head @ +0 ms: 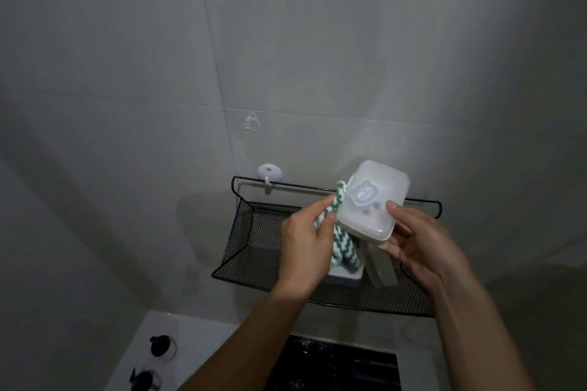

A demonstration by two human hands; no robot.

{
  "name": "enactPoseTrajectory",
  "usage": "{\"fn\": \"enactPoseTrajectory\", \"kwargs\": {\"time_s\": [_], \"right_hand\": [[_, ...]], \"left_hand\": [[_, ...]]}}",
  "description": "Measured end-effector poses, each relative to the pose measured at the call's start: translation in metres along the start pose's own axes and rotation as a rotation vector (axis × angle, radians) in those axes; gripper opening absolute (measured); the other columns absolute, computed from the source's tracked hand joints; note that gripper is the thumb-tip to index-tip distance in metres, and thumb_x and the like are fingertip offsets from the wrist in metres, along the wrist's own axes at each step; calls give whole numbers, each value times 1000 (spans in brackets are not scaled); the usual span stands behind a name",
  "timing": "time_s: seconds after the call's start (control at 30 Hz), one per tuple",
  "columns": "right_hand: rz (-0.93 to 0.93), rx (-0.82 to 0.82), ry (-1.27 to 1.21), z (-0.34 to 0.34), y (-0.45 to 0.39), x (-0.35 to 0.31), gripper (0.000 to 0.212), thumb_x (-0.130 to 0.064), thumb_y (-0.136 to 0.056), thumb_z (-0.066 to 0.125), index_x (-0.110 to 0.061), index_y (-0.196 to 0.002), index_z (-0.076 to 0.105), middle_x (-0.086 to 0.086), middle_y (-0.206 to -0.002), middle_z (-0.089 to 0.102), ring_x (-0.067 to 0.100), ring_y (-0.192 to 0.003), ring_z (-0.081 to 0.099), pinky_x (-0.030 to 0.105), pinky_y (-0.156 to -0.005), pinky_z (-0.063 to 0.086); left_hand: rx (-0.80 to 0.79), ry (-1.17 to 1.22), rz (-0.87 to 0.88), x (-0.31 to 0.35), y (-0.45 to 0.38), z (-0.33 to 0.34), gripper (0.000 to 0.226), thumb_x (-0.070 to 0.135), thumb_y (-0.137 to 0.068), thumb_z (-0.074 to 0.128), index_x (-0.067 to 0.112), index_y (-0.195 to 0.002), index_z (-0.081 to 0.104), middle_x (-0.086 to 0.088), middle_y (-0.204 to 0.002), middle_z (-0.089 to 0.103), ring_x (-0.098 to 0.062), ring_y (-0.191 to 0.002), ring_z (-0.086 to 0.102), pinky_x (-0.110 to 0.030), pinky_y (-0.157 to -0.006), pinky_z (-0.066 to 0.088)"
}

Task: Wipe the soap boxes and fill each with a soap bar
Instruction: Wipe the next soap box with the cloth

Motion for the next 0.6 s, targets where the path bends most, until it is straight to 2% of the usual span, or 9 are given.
{"fn": "enactPoseTrajectory", "kwargs": {"time_s": [0.13, 0.33, 0.47, 0.6], "right_hand": [[-8, 7, -42, -1, -3, -2, 11, -12, -87, 68, -5, -94, 65, 16, -85, 78, 25, -72, 77, 32, -54, 61], [16, 31, -53, 6, -4, 7, 9, -11, -89, 69, -7, -93, 61, 13, -85, 78, 22, -70, 77, 30, -54, 61], [5, 11, -90, 16, -4, 18, 14, -4, -82, 72, -5, -90, 60, 20, -96, 76, 23, -76, 77, 29, -57, 60], [-61, 62, -128, 20, -5, 20, 34, 4, -82, 72, -6, -114, 62, 18, -104, 75, 28, -86, 76, 35, -64, 63]], "left_hand": [[-6, 101, -50, -5, 7, 2, 34, 12, -96, 57, 19, -128, 66, 8, -121, 69, -6, -112, 63, -40, -96, 54], [94, 209, -96, -6, 11, 4, 33, 16, -99, 55, 21, -130, 64, 10, -122, 68, -2, -112, 64, -39, -97, 54], [140, 233, -158, -11, -7, 0, 31, 16, -101, 51, 25, -126, 66, 14, -117, 70, -1, -109, 64, -37, -98, 53], [163, 160, -88, -4, -9, 5, 35, 17, -102, 49, 24, -133, 61, 11, -124, 66, 0, -113, 61, -31, -100, 50]]}}
Point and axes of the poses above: each hand's wrist, its own y-axis away from the middle knuckle, its own z-axis out of the palm, x = y × z, the point moved 6 cm from there along -y, towards the middle knuckle
